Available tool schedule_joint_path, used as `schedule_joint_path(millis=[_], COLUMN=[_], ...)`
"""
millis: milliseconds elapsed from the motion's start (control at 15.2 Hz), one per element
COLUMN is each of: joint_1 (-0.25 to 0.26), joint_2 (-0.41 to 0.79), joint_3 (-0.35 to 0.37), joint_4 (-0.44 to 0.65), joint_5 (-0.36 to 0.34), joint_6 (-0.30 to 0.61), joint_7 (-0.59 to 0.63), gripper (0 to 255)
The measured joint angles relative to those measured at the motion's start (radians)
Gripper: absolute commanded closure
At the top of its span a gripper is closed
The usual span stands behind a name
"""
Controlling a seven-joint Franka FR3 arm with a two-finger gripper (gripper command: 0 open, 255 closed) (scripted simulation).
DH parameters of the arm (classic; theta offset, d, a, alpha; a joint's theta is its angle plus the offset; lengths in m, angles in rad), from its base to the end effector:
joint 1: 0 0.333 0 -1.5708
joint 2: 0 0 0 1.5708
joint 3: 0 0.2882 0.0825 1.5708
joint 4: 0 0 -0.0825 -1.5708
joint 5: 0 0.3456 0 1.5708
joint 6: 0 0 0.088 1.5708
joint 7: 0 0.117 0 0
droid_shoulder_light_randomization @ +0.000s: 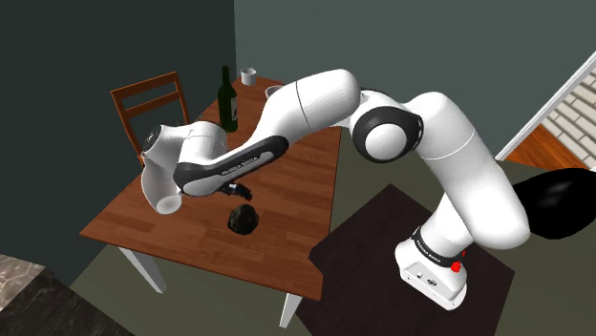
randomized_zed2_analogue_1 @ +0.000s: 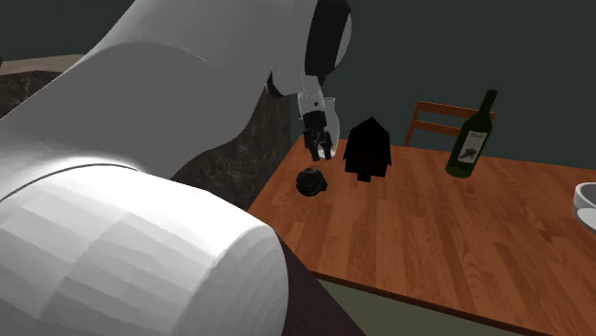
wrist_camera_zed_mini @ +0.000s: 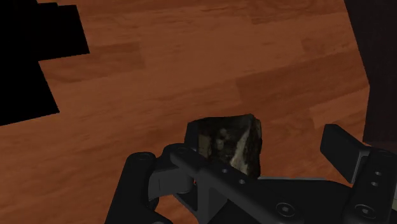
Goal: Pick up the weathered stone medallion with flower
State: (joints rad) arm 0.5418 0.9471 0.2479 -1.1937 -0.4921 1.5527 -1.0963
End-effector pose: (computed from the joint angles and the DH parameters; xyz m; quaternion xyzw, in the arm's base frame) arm 0.5079 0.3831 0.1840 0.5242 0.7966 -0.2893 0.0837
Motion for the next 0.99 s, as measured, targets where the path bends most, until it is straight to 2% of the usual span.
schedule_joint_path(millis=[264,792,858,990], joint_1=[0.06,0.074,0.074,0.074], joint_2=[0.08,0.158,0.16,0.16], joint_3=[0.016,0.009,0.008,0.008], joint_4=[0.052,0.082,0.081,0.079], joint_5=[-0.044,-0.06,-0.061,-0.061], joint_6=[0.003,0.045,0.048,0.051], joint_7=[-0.075,-0.078,-0.077,-0.076], gripper=[0,0,255,255])
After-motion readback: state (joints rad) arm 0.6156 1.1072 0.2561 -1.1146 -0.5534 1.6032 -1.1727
